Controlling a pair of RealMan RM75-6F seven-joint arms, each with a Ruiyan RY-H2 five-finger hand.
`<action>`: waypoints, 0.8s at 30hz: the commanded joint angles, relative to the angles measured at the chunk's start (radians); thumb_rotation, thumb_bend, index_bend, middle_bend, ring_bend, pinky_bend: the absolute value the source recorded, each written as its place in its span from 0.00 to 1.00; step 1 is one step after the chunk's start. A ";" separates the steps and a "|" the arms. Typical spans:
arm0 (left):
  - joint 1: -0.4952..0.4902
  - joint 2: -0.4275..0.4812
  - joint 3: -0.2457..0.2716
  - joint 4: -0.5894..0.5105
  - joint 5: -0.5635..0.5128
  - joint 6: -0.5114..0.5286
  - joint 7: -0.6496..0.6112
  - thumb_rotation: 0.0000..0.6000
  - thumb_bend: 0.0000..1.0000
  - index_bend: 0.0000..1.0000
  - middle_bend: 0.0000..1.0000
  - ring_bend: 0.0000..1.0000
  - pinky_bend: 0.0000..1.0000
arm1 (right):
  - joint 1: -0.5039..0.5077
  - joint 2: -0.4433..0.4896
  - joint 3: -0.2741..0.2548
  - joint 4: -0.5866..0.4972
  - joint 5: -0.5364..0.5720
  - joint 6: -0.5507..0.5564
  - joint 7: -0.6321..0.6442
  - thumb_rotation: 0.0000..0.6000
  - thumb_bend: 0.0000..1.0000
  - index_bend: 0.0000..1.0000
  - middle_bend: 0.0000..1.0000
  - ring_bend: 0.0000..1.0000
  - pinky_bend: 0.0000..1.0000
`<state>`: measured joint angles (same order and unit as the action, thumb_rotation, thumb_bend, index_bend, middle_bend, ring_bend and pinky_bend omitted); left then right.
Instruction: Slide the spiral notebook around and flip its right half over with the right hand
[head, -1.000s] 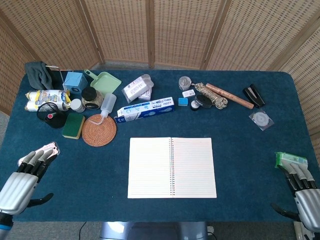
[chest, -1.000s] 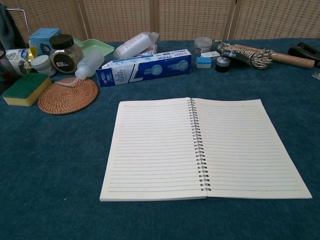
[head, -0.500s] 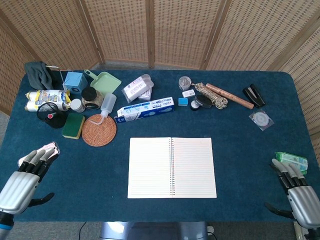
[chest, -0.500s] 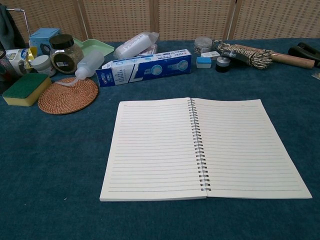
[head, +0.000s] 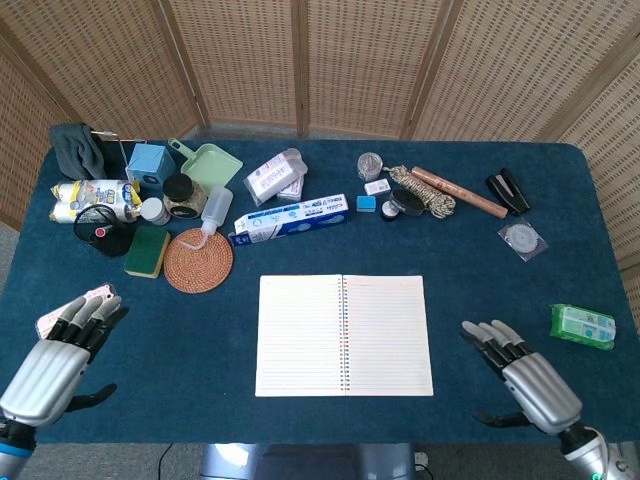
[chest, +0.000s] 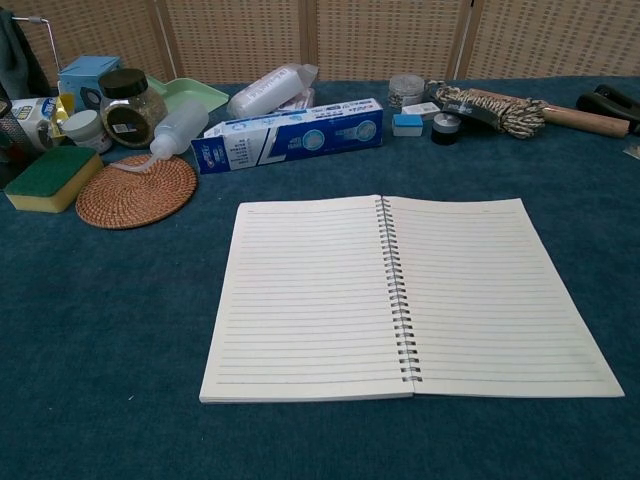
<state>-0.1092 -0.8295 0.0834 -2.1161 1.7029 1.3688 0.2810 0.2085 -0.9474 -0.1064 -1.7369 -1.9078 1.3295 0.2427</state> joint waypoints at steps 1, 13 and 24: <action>-0.014 0.020 -0.015 -0.029 -0.003 -0.007 0.017 1.00 0.06 0.00 0.00 0.00 0.00 | 0.048 -0.013 -0.002 -0.050 -0.013 -0.080 -0.039 0.87 0.09 0.00 0.00 0.00 0.00; -0.049 0.059 -0.044 -0.061 -0.045 -0.042 0.021 1.00 0.06 0.00 0.00 0.00 0.00 | 0.228 -0.065 0.036 -0.173 0.059 -0.358 -0.115 0.85 0.11 0.00 0.02 0.00 0.00; -0.050 0.034 -0.036 -0.031 -0.060 -0.057 -0.004 1.00 0.06 0.00 0.00 0.00 0.00 | 0.378 -0.132 0.079 -0.114 0.197 -0.575 -0.113 0.71 0.11 0.00 0.04 0.00 0.00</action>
<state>-0.1593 -0.7951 0.0469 -2.1471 1.6432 1.3123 0.2771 0.5665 -1.0644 -0.0371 -1.8668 -1.7333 0.7779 0.1299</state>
